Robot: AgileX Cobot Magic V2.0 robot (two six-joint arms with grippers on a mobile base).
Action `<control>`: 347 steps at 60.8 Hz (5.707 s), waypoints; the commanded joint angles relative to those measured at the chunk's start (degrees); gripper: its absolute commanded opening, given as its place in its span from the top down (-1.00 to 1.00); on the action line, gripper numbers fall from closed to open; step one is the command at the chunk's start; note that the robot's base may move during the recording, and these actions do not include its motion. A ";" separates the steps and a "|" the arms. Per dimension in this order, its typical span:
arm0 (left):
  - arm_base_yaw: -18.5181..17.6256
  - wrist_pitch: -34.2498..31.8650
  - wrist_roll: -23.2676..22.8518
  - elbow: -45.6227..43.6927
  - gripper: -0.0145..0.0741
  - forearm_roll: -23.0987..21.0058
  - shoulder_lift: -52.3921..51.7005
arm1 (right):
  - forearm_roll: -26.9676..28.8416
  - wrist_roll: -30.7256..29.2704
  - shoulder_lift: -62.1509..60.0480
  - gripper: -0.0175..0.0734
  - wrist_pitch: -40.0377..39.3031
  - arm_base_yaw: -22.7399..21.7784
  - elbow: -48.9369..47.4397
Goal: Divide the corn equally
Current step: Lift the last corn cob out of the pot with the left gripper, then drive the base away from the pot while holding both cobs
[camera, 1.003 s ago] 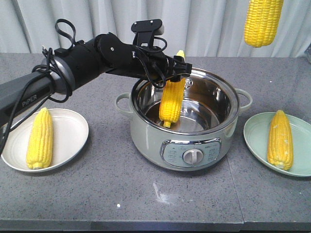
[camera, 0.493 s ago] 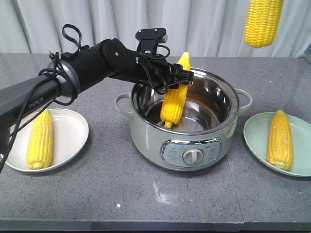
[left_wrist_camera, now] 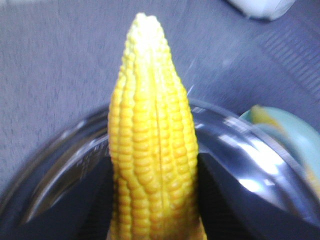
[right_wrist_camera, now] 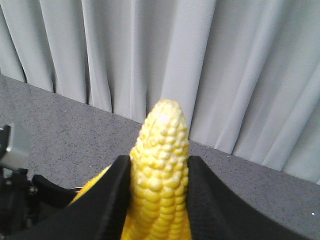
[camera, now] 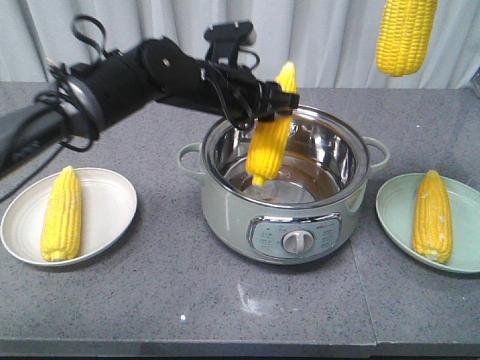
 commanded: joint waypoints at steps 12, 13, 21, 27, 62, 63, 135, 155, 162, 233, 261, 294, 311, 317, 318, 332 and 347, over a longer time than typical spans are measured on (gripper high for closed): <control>2.73 1.51 -0.49 -1.92 0.69 3.48 -17.21 | 1.30 1.80 -1.99 0.63 -2.10 -0.21 -1.73; 2.99 2.21 -0.58 -1.92 0.69 4.02 -17.98 | 1.39 2.02 -1.99 0.63 -1.80 -0.21 -1.73; 5.39 9.47 -3.86 -1.92 0.69 9.00 -24.74 | 3.03 2.17 -1.99 0.63 0.69 -0.21 -1.73; 6.23 11.71 -6.89 -1.92 0.69 13.21 -27.39 | 5.95 2.17 -1.99 0.63 1.97 -0.16 -1.73; 6.57 19.62 -8.00 -1.92 0.69 19.39 -27.26 | 9.37 1.54 -1.99 0.63 5.09 -0.16 -1.73; 6.57 19.69 -8.00 -1.92 0.69 19.39 -27.26 | 9.37 1.54 -1.99 0.63 5.09 -0.16 -1.73; 6.57 19.81 -8.00 -1.92 0.69 19.39 -27.26 | 9.37 1.54 -1.99 0.63 5.11 -0.16 -1.73; 6.57 19.81 -8.00 -1.92 0.69 19.39 -27.26 | 9.37 1.54 -1.99 0.63 5.11 -0.16 -1.73; 6.57 19.81 -8.00 -1.92 0.69 19.39 -27.26 | 9.37 1.54 -1.99 0.63 5.11 -0.16 -1.73; 6.57 19.81 -8.00 -1.92 0.69 19.39 -27.26 | 9.37 1.54 -1.99 0.63 5.11 -0.16 -1.73; 6.57 19.81 -8.00 -1.92 0.69 19.39 -27.26 | 9.37 1.54 -1.99 0.63 5.11 -0.16 -1.73; 6.57 19.81 -8.00 -1.92 0.69 19.39 -27.26 | 9.37 1.54 -1.99 0.63 5.11 -0.16 -1.73; 6.57 19.81 -8.00 -1.92 0.69 19.39 -27.26 | 9.37 1.54 -1.99 0.63 5.11 -0.16 -1.73; 6.57 19.81 -8.00 -1.92 0.69 19.39 -27.26 | 9.37 1.54 -1.99 0.63 5.11 -0.16 -1.73; 6.57 19.81 -8.00 -1.92 0.69 19.39 -27.26 | 9.37 1.54 -1.99 0.63 5.11 -0.16 -1.73; 6.57 19.81 -8.00 -1.92 0.69 19.39 -27.26 | 9.37 1.54 -1.99 0.63 5.11 -0.16 -1.73; 6.57 19.81 -8.00 -1.92 0.69 19.39 -27.26 | 9.37 1.54 -1.99 0.63 5.11 -0.16 -1.73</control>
